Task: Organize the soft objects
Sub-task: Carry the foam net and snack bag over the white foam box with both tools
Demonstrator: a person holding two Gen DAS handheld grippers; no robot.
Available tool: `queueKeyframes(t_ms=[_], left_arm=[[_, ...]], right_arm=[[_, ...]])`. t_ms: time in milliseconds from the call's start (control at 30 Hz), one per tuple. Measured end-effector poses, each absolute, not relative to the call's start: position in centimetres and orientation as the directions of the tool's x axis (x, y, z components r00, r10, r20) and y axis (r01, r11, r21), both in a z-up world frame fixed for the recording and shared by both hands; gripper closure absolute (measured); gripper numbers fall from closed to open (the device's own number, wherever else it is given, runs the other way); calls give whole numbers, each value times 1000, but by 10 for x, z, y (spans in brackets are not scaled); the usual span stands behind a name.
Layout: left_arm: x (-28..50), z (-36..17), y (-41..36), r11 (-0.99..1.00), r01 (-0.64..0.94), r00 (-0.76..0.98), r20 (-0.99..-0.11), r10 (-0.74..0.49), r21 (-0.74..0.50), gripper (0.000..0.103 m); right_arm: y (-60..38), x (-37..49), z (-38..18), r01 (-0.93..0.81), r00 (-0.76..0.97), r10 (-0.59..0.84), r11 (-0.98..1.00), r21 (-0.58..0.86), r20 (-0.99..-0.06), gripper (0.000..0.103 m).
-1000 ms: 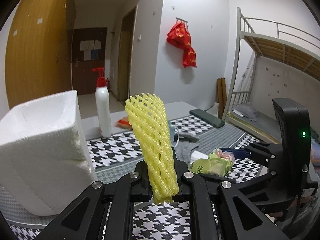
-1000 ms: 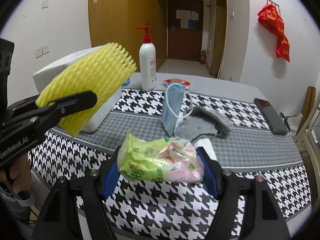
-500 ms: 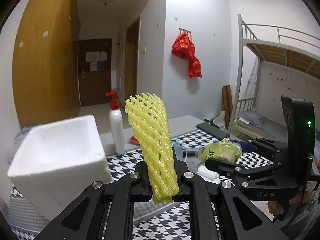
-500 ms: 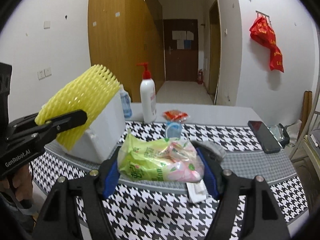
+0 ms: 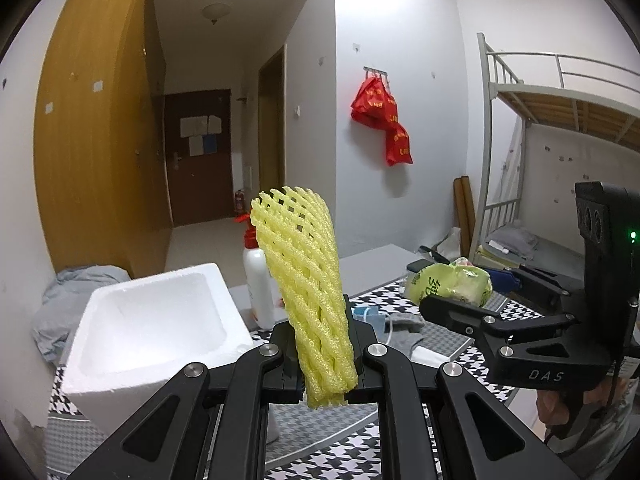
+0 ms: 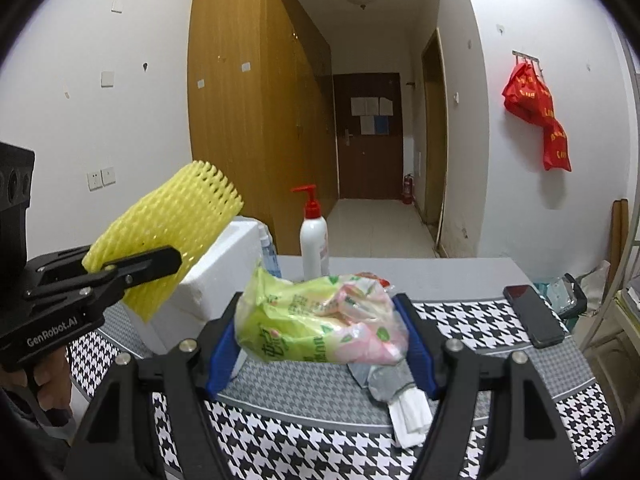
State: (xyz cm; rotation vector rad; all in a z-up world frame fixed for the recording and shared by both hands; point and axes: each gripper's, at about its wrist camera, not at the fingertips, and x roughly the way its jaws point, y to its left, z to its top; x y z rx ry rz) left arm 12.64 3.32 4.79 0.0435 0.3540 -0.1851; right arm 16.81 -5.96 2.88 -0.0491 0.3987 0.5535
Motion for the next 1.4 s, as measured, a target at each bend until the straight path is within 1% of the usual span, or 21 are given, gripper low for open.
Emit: queueKeyframes(t_ms=[367, 500, 733, 867, 1067, 1400], left_arm=[[119, 61, 56, 998, 58, 951, -305, -45, 35, 90], [118, 64, 65, 999, 16, 953, -302, -1, 47, 90], [120, 63, 81, 996, -71, 942, -324, 86, 60, 90], [120, 62, 92, 992, -108, 934, -334, 125, 68, 90], [121, 65, 97, 987, -142, 928, -337, 160, 78, 90], [126, 66, 104, 984, -159, 918, -353, 179, 85, 90]], right_arm=[[-40, 173, 41, -568, 756, 549, 821, 61, -356, 28], [-35, 172, 43, -578, 751, 558, 814, 57, -351, 28], [-15, 183, 47, -606, 724, 588, 792, 73, -360, 28], [-5, 185, 49, -614, 720, 590, 787, 59, -367, 28], [13, 185, 57, -651, 692, 621, 757, 52, -368, 28], [39, 181, 69, -695, 669, 650, 719, 5, -360, 28]])
